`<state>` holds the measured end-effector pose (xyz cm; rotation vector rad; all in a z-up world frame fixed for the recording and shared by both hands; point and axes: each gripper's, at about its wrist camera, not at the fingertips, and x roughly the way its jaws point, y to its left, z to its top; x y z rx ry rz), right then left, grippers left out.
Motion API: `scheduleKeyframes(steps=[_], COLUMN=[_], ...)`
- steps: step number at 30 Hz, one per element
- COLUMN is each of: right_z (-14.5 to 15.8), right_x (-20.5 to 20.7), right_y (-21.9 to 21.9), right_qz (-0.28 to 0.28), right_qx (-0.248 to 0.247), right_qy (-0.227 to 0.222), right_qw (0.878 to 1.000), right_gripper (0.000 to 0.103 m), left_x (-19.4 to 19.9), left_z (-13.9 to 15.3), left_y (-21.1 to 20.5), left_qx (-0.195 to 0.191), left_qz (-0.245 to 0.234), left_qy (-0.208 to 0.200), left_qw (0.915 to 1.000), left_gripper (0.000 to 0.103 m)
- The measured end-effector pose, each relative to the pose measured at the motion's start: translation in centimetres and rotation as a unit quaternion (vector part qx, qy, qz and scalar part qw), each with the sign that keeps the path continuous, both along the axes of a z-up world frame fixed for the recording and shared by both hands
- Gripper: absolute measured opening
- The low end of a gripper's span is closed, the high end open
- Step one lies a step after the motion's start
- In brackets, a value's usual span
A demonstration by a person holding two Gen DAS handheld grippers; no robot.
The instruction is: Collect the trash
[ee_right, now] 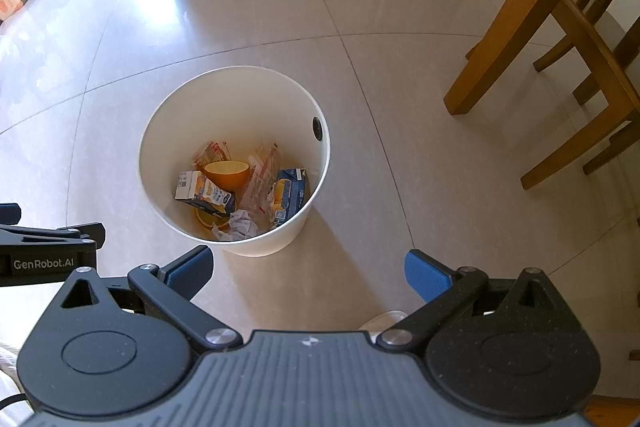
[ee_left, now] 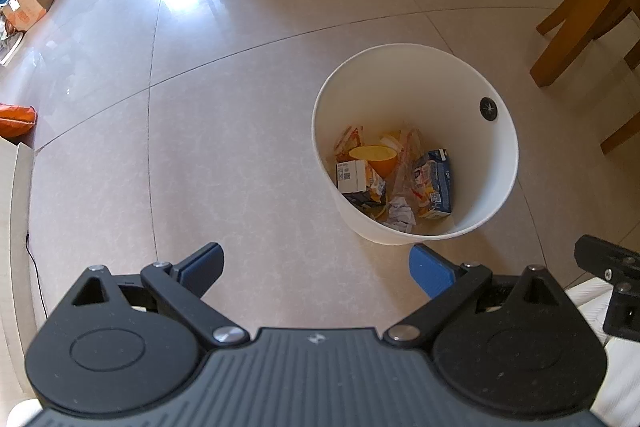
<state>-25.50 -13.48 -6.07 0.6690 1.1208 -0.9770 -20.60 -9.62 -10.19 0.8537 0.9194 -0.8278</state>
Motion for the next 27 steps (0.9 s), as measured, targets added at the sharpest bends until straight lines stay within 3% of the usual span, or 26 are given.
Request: scheduleKeyframes(steps=[27], right_z=[0.59], right_x=[0.02], right_y=[-0.17], right_qz=[-0.001], right_qx=[0.0], right_qy=[-0.006], right_qw=[1.0], right_gripper=[0.103], left_x=[0.04], left_z=[0.63], left_y=[0.01], left_qx=[0.001], left_qz=[-0.001], left_qy=[0.001], left_qw=[1.0], left_gripper=[0.099])
